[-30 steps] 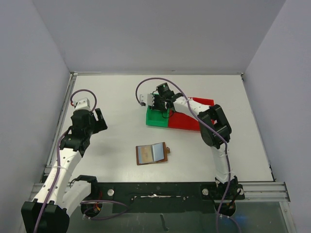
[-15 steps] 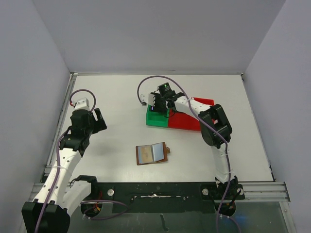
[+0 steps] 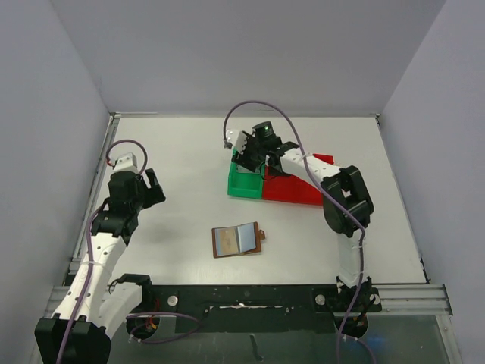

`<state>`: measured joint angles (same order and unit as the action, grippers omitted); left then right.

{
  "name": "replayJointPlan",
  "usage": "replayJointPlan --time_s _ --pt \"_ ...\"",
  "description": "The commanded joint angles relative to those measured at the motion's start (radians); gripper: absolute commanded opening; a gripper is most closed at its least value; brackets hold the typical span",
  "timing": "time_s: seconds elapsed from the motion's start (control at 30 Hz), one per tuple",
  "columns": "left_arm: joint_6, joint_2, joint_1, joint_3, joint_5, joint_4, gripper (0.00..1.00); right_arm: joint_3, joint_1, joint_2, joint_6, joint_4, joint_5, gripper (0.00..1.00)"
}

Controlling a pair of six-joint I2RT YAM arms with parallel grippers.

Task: Take the credit cards out of the card holder

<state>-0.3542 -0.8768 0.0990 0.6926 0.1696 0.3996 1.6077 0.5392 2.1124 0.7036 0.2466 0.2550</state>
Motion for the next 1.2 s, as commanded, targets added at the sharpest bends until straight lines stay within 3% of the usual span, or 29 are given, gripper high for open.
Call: replayJointPlan --time_s 0.0,0.13,0.2,0.37,0.43,0.53,0.67,1.17 --pt "0.008 0.031 -0.015 0.005 -0.024 -0.063 0.77 -0.084 -0.007 -0.257 -0.289 -0.242 0.017 0.57" --pt "0.006 0.04 -0.018 -0.001 -0.036 -0.065 0.77 -0.199 -0.008 -0.389 -0.592 -0.334 -0.08 0.63" --pt "0.005 0.036 -0.018 -0.001 -0.047 -0.068 0.77 -0.202 -0.008 -0.421 -0.765 -0.286 -0.132 0.62" --pt "0.002 0.031 -0.018 0.003 -0.048 -0.061 0.77 -0.069 -0.008 -0.331 -1.044 -0.018 -0.106 0.47" --pt "0.0 0.036 -0.018 0.002 -0.045 -0.059 0.77 -0.029 -0.004 -0.27 -1.097 0.039 -0.093 0.32" --pt "0.002 0.032 -0.019 -0.001 -0.054 -0.069 0.77 0.044 0.012 -0.176 -1.137 0.126 -0.154 0.19" --pt "0.003 0.014 -0.021 0.008 -0.061 -0.061 0.77 0.153 0.018 -0.07 -1.179 0.234 -0.266 0.16" --pt "0.001 0.008 -0.071 0.005 -0.099 -0.077 0.77 0.336 0.063 0.122 -1.166 0.357 -0.371 0.12"
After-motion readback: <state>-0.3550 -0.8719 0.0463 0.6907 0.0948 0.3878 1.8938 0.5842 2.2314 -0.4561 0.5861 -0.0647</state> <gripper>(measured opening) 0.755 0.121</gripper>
